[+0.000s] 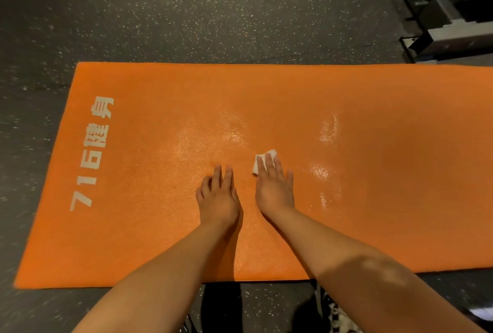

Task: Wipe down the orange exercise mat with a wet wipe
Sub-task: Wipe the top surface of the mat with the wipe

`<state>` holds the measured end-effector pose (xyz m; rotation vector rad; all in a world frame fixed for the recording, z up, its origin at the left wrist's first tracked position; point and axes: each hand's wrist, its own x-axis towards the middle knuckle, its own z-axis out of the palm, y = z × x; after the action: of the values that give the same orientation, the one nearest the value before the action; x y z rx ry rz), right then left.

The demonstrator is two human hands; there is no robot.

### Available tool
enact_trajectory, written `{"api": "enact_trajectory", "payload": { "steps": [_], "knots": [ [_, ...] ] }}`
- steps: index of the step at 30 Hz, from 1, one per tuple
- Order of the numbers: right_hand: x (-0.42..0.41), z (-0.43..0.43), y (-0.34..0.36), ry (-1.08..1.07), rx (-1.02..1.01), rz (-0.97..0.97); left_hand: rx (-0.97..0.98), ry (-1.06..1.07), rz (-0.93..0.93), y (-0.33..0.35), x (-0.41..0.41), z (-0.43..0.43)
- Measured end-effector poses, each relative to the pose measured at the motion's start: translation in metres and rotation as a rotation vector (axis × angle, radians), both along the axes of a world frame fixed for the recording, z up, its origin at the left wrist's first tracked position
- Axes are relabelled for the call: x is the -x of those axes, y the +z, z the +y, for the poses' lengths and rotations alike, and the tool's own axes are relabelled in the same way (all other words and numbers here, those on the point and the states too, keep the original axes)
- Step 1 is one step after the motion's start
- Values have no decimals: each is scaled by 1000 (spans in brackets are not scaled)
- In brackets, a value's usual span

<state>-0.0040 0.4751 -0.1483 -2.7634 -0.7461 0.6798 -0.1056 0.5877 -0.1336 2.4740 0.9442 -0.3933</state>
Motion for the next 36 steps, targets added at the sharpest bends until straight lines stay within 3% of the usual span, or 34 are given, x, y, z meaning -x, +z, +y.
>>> {"api": "enact_trajectory", "payload": {
  "steps": [2,5,8,13,16,19,25,31,36],
  "knots": [
    [11,2,7,-19,6,32,12,-2,7,4,-2,0],
    [37,14,12,170,-61,150,56,-9,34,5,-1,3],
    [35,10,8,267,-49,119,69,-34,46,7,0,5],
    [34,3,8,-46,9,44,36,-39,37,6,3,4],
    [49,18,9,111,-60,120,57,-19,-20,4,4,6],
    [42,17,4,253,-79,62,43,-21,-92,2,9,13],
    [14,34,-2,-76,-57,7,-26,1,-152,-3,2,19],
    [2,51,-5,225,-100,-19,-42,4,-252,-12,-15,44],
    [-26,19,-9,-215,3,-52,-104,-104,-131,-19,-10,36]
  ]
}}
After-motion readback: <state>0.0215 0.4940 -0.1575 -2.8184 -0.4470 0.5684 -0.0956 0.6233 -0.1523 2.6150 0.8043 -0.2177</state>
